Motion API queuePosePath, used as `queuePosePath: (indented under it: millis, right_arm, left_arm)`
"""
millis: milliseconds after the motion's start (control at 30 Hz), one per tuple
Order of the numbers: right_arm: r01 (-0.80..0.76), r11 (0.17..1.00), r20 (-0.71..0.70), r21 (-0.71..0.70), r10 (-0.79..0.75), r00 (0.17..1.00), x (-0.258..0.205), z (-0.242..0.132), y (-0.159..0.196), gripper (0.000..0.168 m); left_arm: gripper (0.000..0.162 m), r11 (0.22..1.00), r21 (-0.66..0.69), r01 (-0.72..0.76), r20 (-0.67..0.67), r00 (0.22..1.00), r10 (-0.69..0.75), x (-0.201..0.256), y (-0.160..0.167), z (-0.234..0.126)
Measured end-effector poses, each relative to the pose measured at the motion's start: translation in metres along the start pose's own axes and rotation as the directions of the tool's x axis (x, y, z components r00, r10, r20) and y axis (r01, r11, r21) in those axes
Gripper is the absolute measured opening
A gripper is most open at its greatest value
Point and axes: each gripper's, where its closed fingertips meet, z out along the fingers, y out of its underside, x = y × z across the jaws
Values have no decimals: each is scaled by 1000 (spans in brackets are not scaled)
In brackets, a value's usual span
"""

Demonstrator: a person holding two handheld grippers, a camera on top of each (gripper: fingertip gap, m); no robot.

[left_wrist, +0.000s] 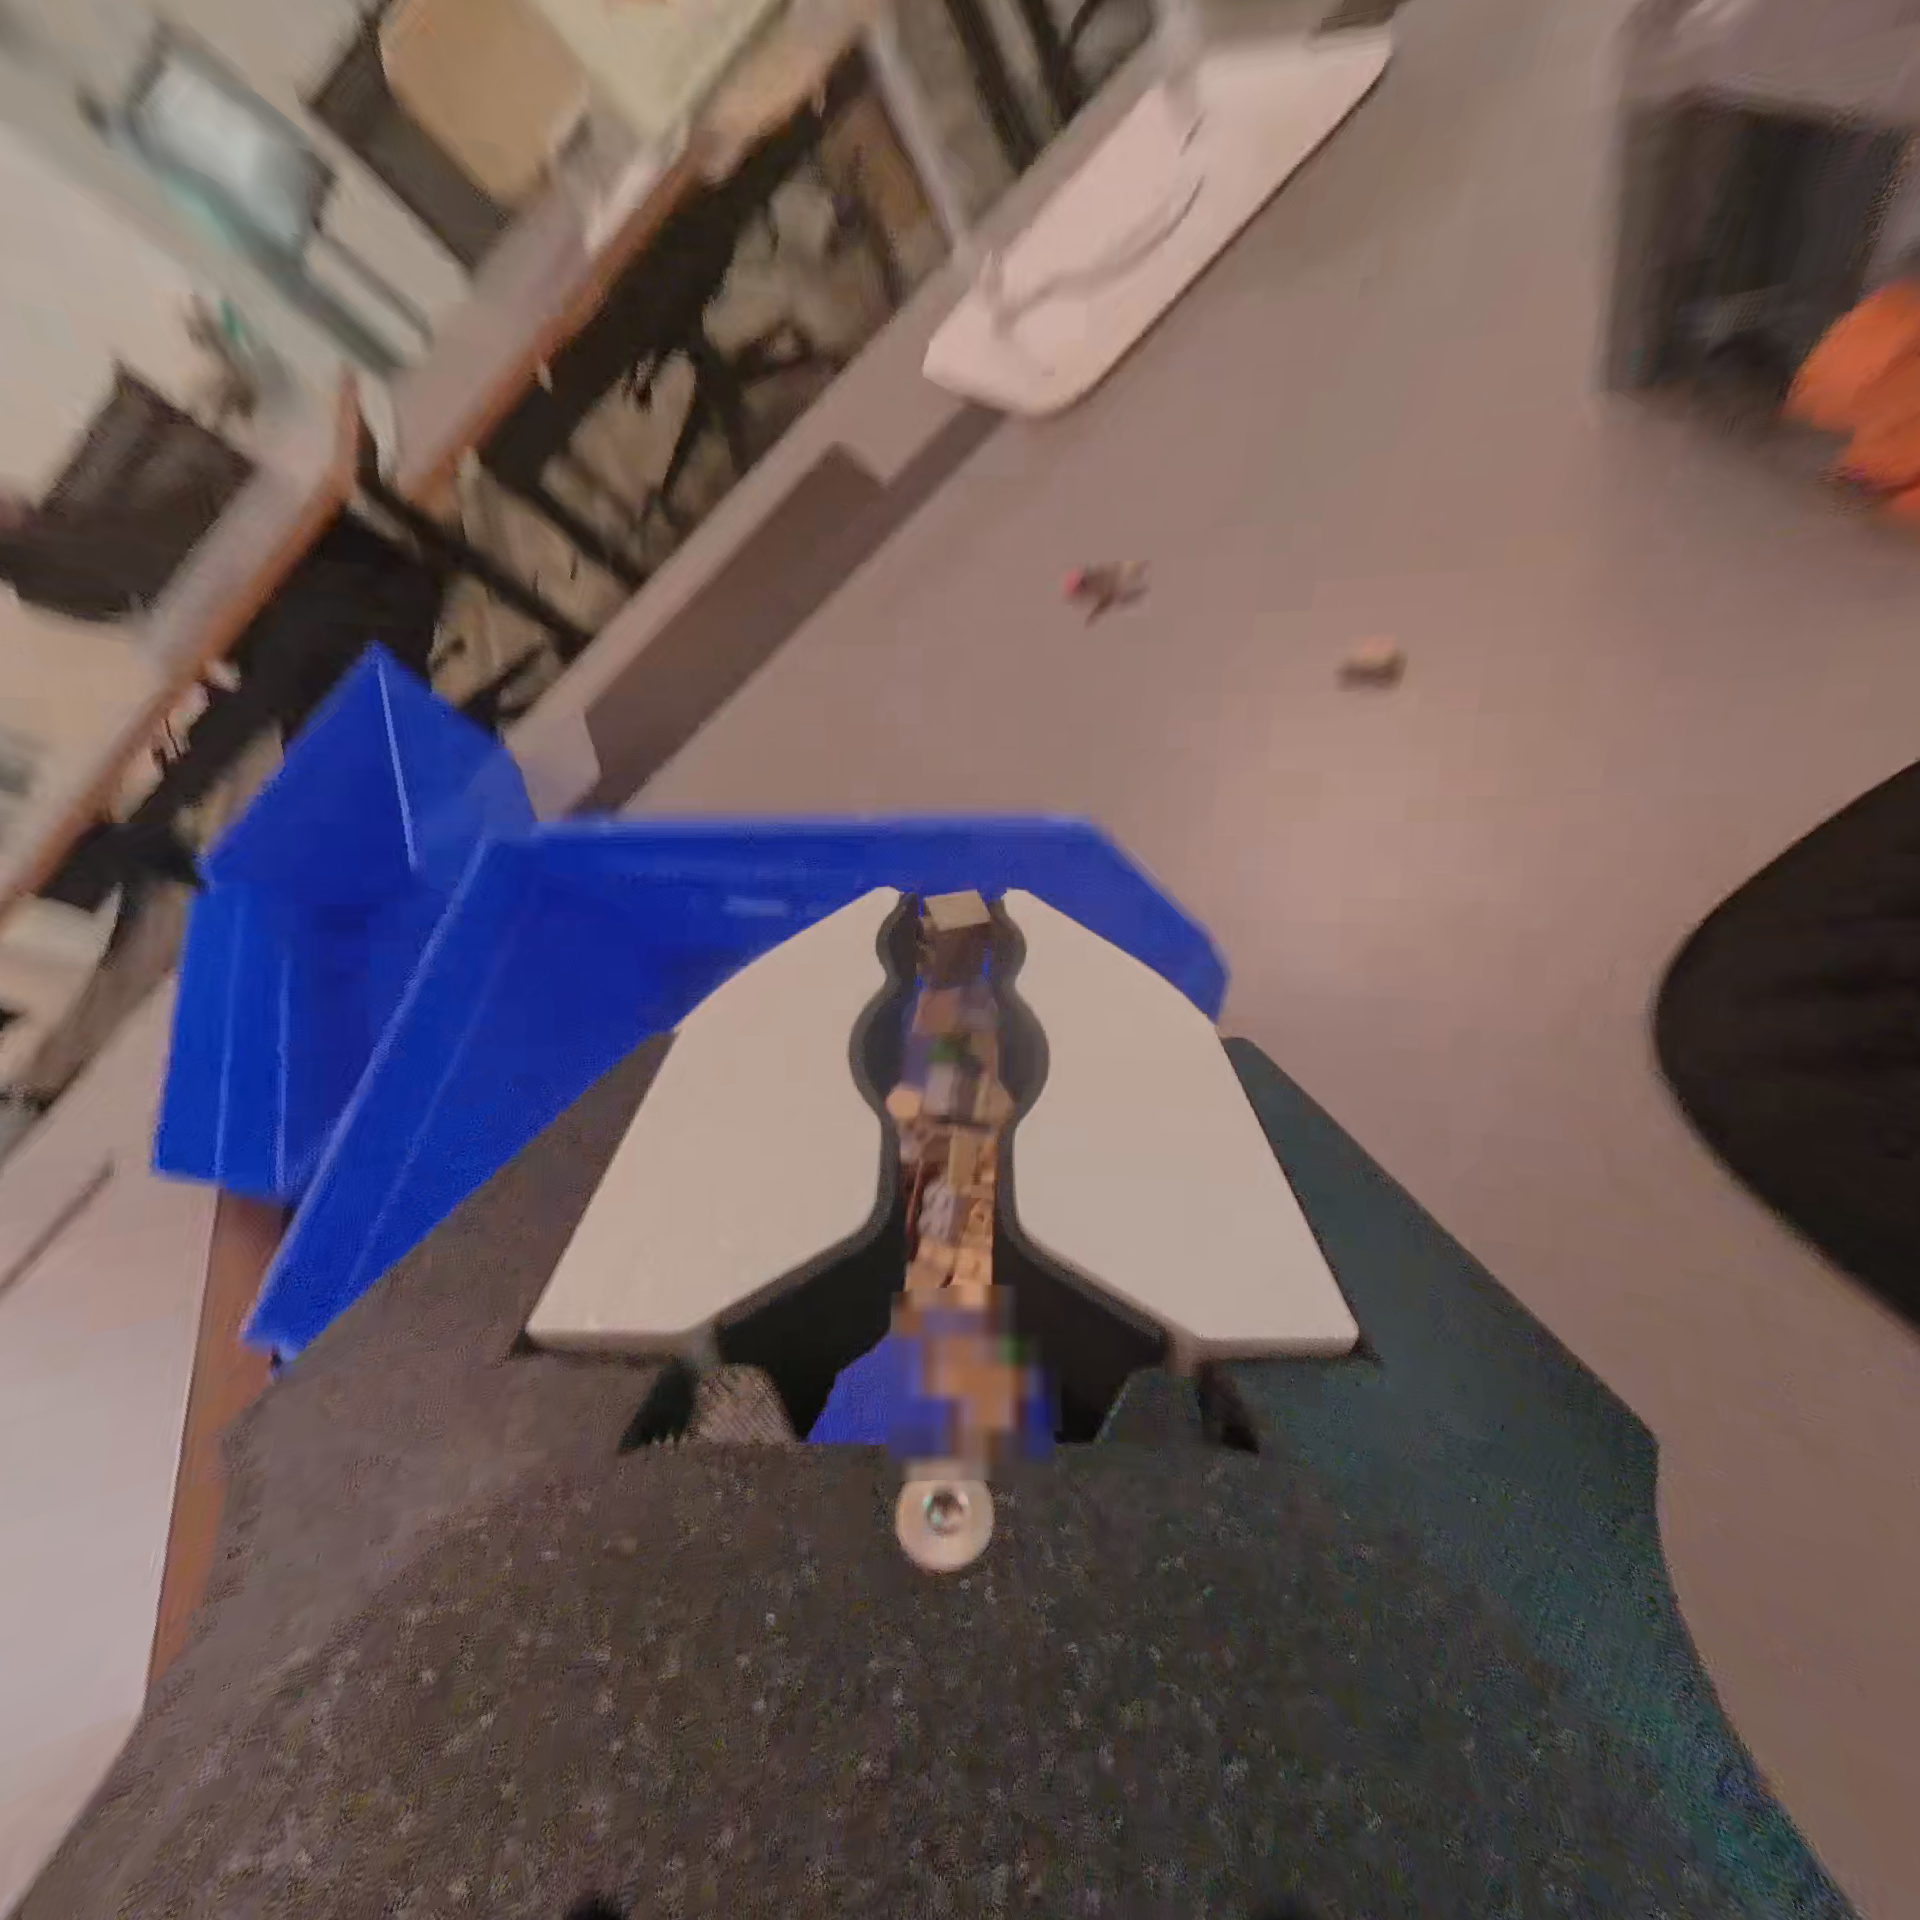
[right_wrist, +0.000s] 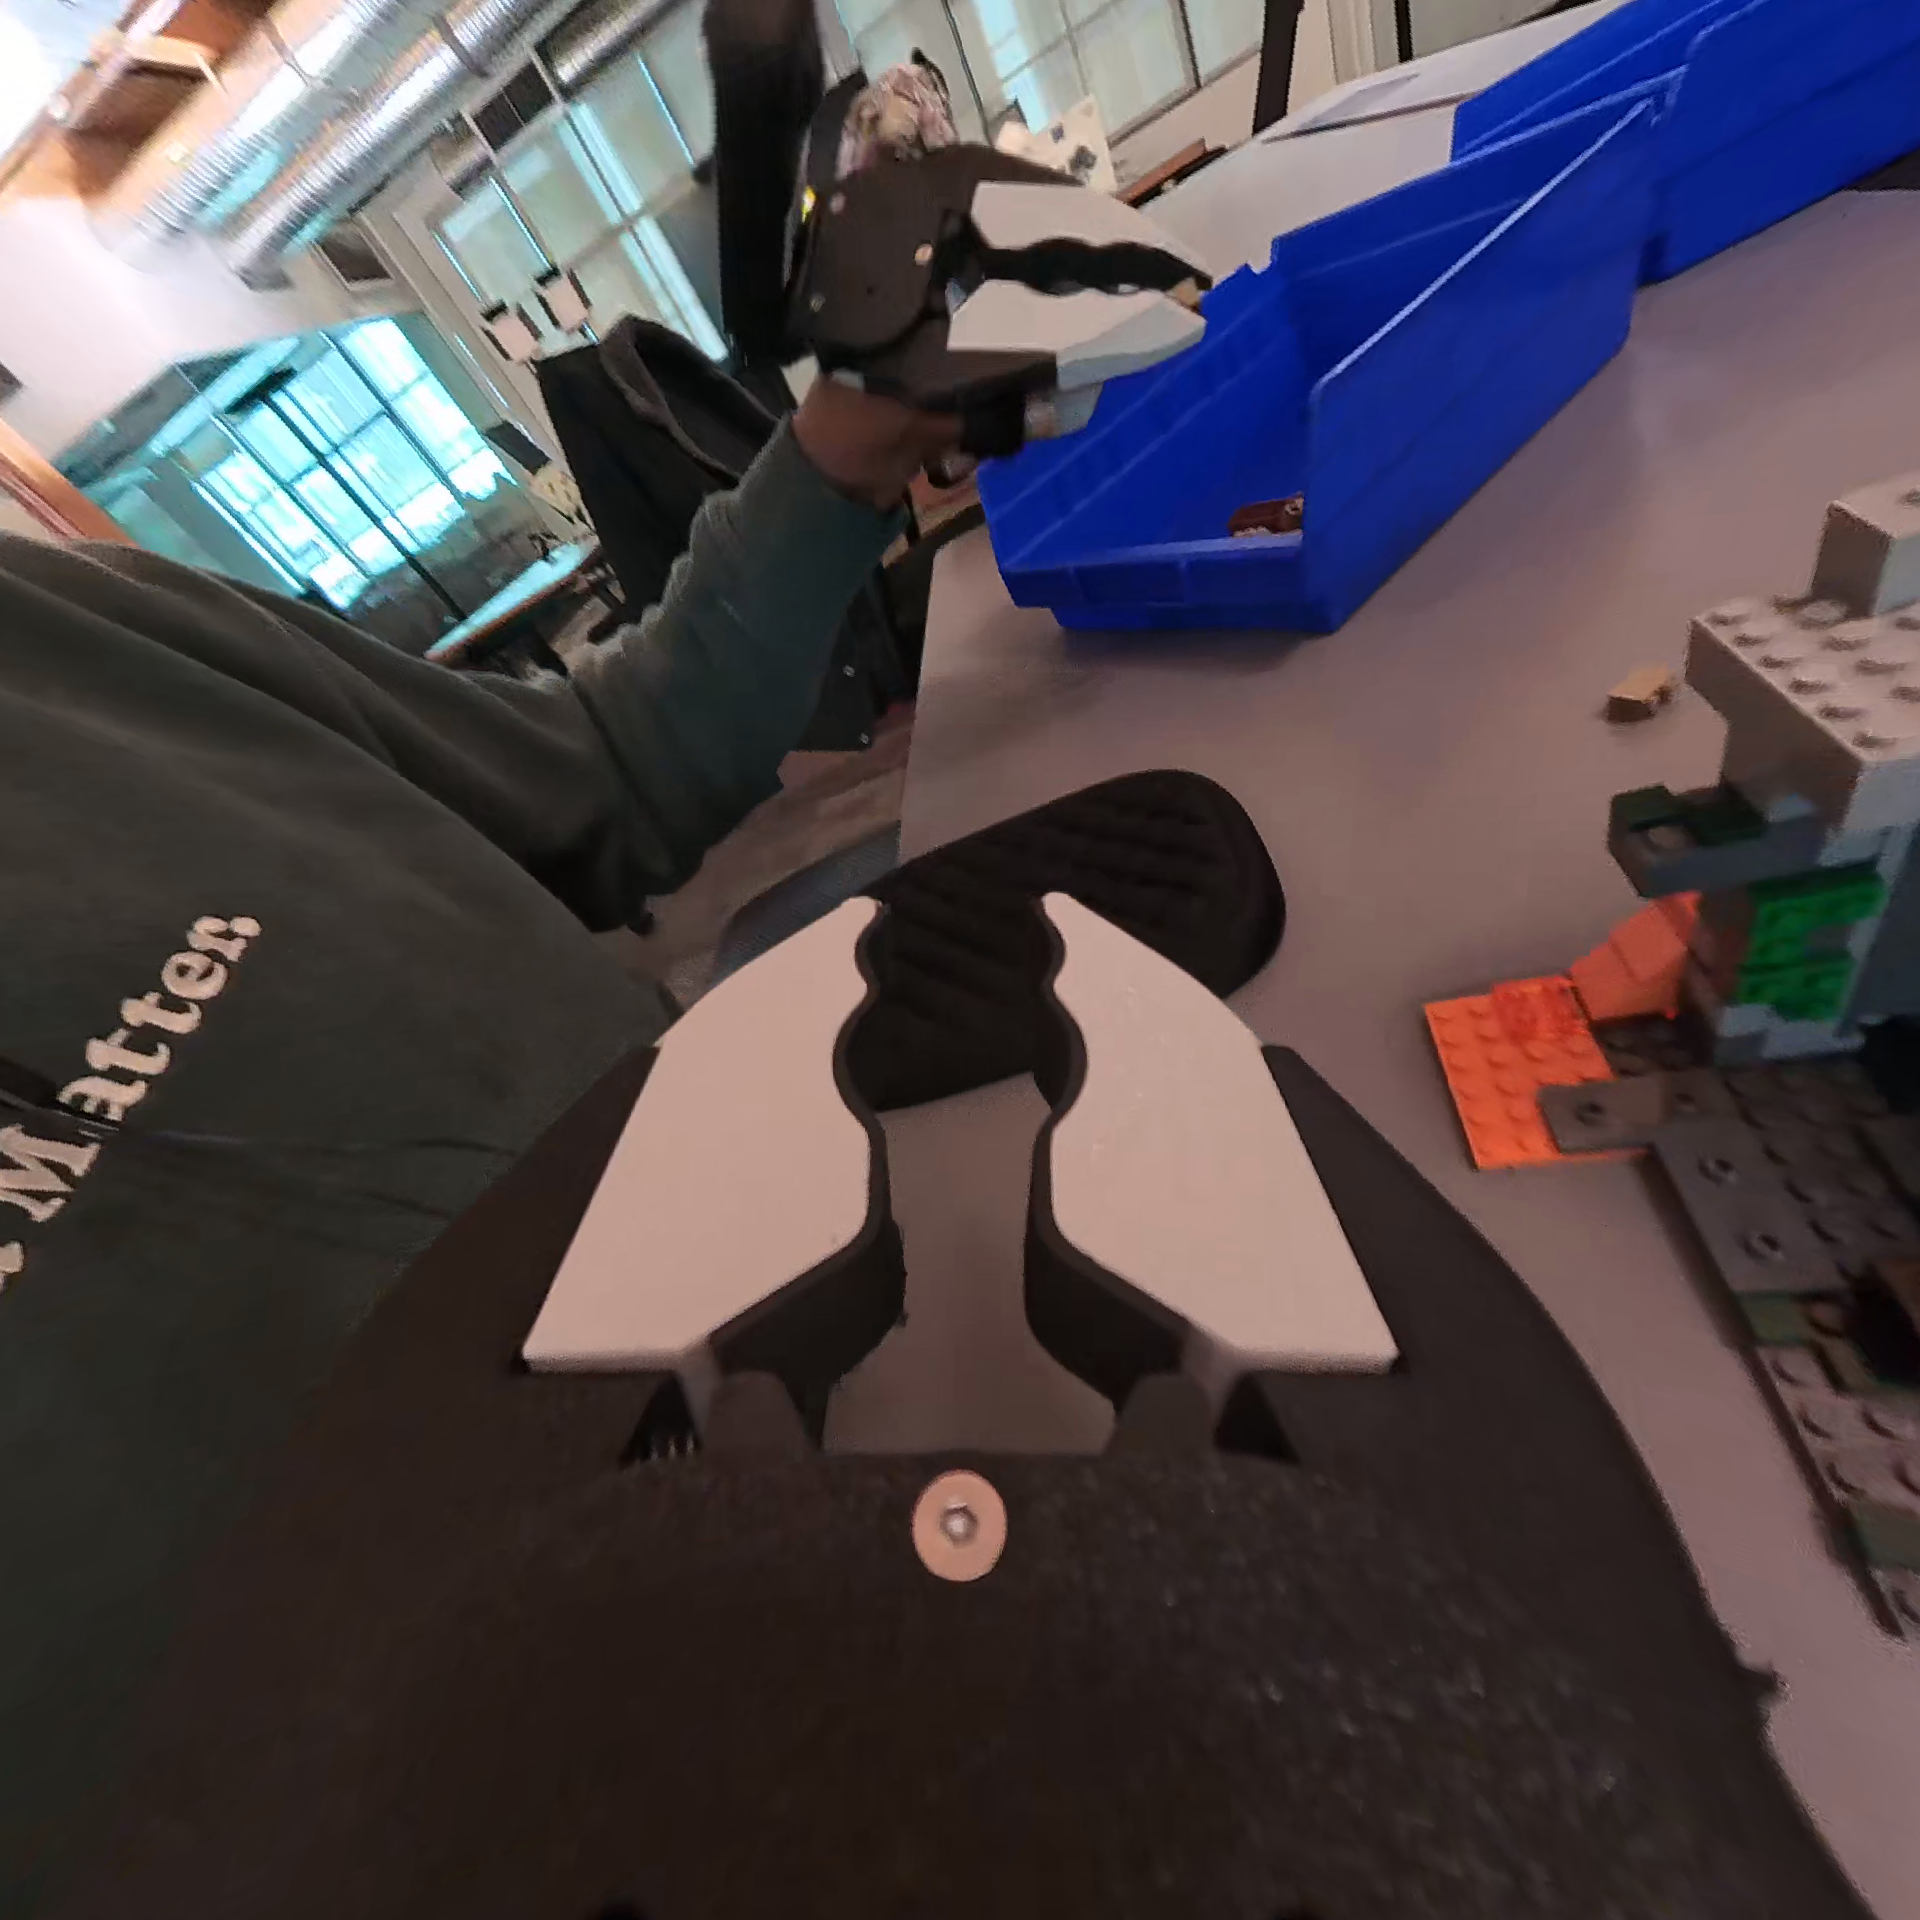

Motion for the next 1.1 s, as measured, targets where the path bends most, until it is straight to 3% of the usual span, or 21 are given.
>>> queuePosePath:
  millis: [100,267,367,467,633,867,1100]
  right_arm:
    - [61,997,-63,-40,-63,996,6,-3,9,24]
    - [117,990,-115,-77,-126,985,10,-6,14,25]
    - [116,990,-115,-80,-125,985,11,-6,17,25]
    - [117,990,-117,-78,-125,985,12,-7,18,25]
    - [117,990,-117,-73,-125,985,13,-8,18,24]
    - [124,990,-104,-72,-131,986,12,-6,19,23]
    - [152,983,-107,-100,-163,981,10,-5,22,23]
  left_arm:
    - [13,979,-172,108,-22,993,-113,-11,37,14]
    - [13,918,-334,215,-23,972,-236,-12,72,28]
    - [40,853,-432,293,-13,944,-331,-7,90,35]
    - [58,836,-437,331,-23,926,-378,-3,91,39]
    - [62,877,-364,314,-74,929,-364,7,62,34]
    - [57,966,-172,190,-227,947,-227,45,-29,25]
    - [56,951,-305,47,-402,899,-174,114,-49,87]
